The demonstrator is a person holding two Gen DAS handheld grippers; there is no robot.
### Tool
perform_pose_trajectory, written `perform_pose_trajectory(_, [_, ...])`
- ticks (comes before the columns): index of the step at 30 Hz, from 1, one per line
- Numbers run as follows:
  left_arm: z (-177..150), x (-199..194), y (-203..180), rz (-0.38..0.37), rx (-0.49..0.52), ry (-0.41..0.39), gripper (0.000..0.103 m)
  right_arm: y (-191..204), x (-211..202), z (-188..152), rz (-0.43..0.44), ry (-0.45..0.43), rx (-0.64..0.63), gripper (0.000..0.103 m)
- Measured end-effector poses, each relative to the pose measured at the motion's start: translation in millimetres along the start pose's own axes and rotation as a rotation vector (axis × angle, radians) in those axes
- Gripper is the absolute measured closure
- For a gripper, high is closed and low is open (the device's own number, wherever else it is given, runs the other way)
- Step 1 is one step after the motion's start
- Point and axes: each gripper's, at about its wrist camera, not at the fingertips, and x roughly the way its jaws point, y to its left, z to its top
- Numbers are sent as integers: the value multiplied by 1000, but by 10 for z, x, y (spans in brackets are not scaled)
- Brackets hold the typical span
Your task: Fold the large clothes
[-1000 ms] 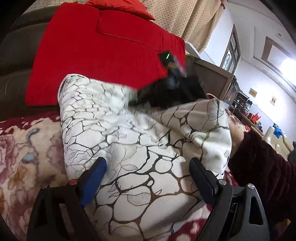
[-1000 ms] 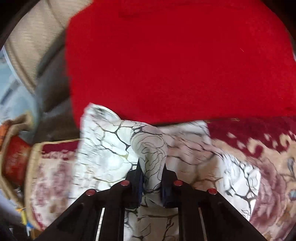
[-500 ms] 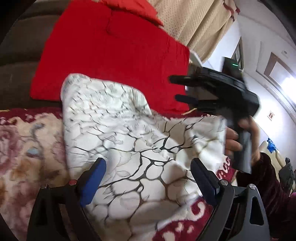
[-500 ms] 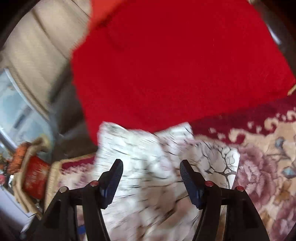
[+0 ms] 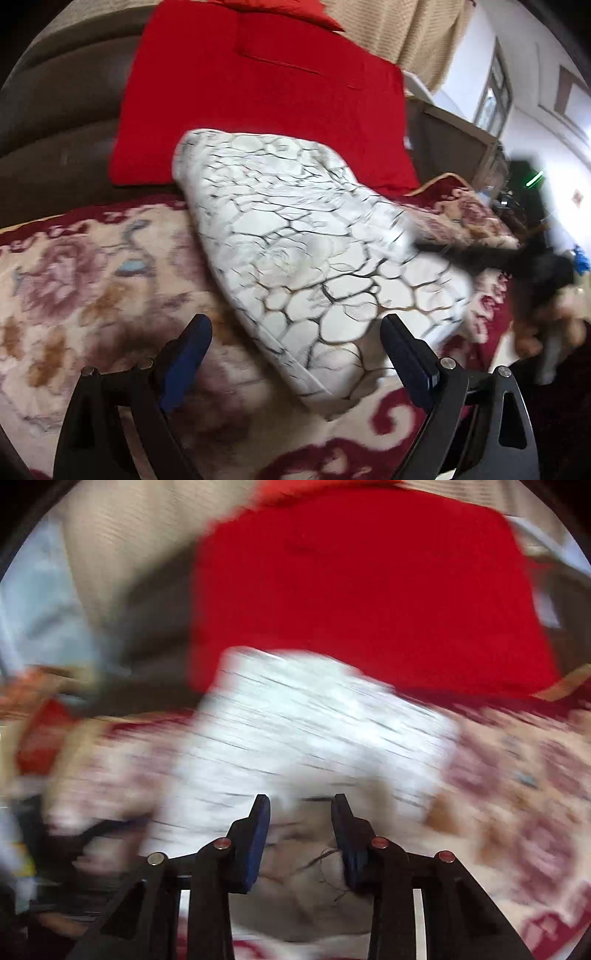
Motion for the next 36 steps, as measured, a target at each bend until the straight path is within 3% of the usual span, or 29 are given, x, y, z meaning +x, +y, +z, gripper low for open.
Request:
perform_pose_trajectory(3, [-4,161,-112,-1,18,42,8,-313,196,-75,91,63,139,59])
perform_pose_trajectory(6, [16,269,-78,-31,-23,72,5,-301,300,-107,55,34,74,50])
perform_pose_trajectory(8, [25,266,-59,-46,-39,77,5,-398,326,-96,80,36,110,44])
perform_pose_trajectory(9, [14,247,-65,-51,-43,77,5,-469,350,-77,83,57,144,30])
perform_pose_trajectory(12, [-8,208,-49,-58,-37,66,5,-746,364,-77,243,120,325,28])
perform_pose_trajectory(15, [-16,228,-30,-64,-40,74,4,-843,249,62,344,75,364,26])
perform_pose_trajectory(18, [8,287,-66,-61,-22,80,4,-961,196,297,375,12,405,26])
perform_pose_trajectory(20, [8,288,-65,-64,-19,80,3,-1104,283,444,328,-3,452,26])
perform_pose_trajectory(22, [20,305,-51,-67,-19,81,3,-1319,525,524,311,25,550,26])
perform_pose_trajectory(24, [19,312,-55,-64,1,97,3,-1463,775,548,367,78,660,25])
perform_pose_trajectory(30, [35,358,-57,-66,0,99,1,-1231,1084,797,412,102,605,25])
perform_pose_trajectory(32, [36,373,-57,-67,-1,100,1,-1171,1070,781,458,92,613,34])
perform_pose_trajectory(34, [29,374,-63,-69,-1,102,1,-1070,1100,824,499,124,581,76])
perform_pose_trajectory(36, [21,387,-71,-68,-4,103,1,-919,1105,861,505,140,527,77])
